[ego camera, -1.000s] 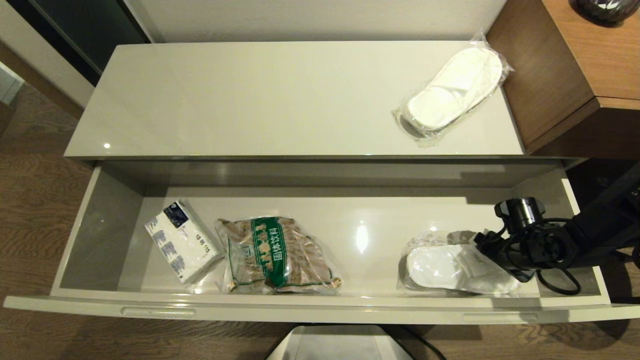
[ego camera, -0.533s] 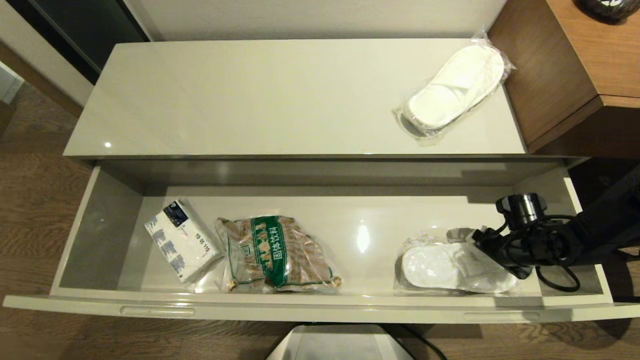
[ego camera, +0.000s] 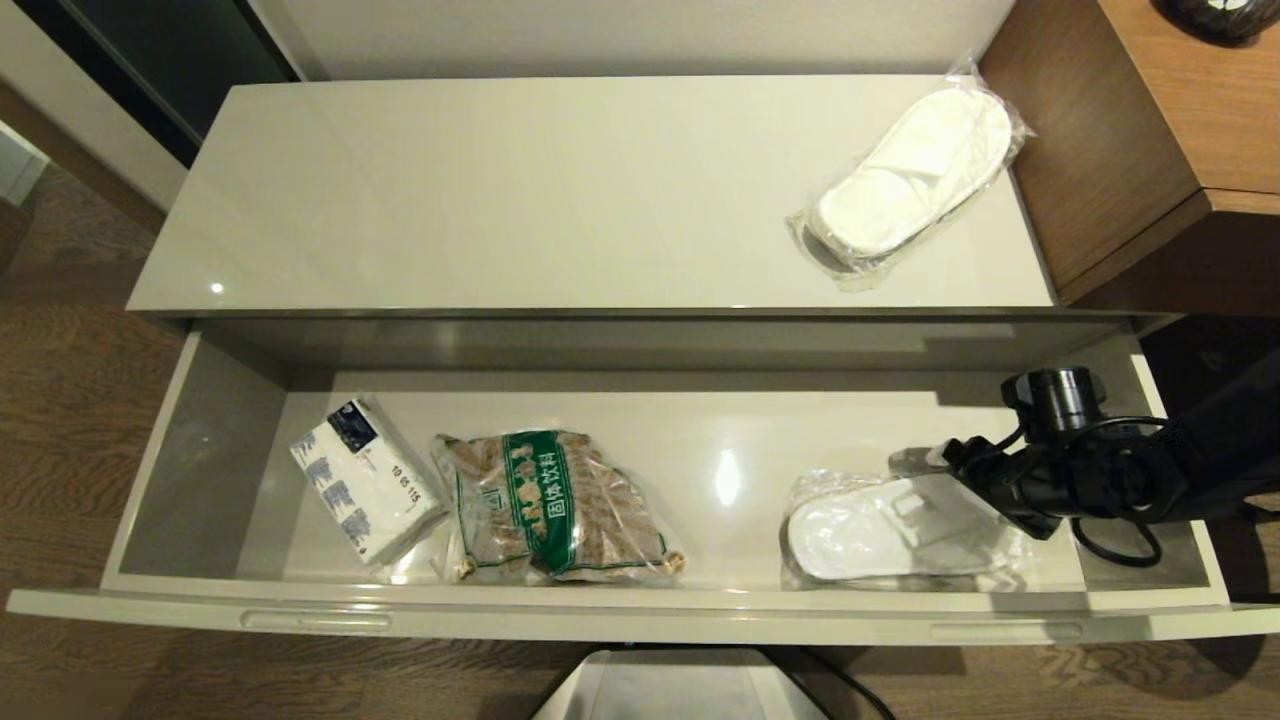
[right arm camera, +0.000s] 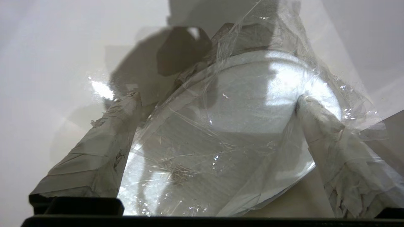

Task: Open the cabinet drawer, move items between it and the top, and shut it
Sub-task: Take out the disposable slippers from the drawer

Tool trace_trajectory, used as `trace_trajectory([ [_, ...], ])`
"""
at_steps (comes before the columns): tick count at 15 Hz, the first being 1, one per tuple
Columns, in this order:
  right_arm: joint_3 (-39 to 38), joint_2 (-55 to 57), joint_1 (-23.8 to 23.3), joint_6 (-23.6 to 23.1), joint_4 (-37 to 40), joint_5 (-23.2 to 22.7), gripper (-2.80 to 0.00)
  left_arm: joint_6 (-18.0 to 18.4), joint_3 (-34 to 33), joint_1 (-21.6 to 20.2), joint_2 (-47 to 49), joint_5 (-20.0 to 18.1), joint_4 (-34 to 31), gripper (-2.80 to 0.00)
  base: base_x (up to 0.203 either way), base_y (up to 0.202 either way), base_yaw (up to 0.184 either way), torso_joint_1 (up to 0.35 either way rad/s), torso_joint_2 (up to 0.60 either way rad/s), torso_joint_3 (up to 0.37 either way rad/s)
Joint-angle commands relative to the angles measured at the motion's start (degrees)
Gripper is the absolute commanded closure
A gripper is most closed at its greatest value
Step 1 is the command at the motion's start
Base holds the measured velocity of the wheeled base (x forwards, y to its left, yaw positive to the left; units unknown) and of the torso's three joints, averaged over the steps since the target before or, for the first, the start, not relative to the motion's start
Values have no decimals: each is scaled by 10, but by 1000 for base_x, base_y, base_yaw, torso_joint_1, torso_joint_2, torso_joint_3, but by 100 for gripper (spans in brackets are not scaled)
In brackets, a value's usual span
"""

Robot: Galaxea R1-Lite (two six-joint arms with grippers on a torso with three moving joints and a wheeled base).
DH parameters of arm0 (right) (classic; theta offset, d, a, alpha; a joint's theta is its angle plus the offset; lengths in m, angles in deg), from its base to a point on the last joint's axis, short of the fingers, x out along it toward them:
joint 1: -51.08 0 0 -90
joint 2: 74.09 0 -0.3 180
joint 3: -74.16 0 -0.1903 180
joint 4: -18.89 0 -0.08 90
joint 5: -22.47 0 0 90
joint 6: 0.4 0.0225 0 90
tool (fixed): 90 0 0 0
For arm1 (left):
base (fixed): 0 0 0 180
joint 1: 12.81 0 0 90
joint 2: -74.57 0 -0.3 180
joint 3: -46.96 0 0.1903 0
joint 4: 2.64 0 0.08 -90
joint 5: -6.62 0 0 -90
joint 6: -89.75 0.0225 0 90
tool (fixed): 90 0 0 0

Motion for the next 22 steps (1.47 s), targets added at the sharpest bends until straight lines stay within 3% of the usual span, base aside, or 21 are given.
trace_trajectory([
  [1,0,21,-3,2,-4,2,-280,0,0,-1,0,0,0,0,0,0,0,0,0,0],
  [12,-11,95,-12,-15,-72,-4,-280,0,0,0,0,0,0,0,0,0,0,0,0,0],
  [13,-10,94,-12,-17,-72,-4,0,0,0,0,0,0,0,0,0,0,0,0,0,0],
  [22,0,12,-19,-29,-62,-17,0,0,0,0,0,0,0,0,0,0,0,0,0,0],
])
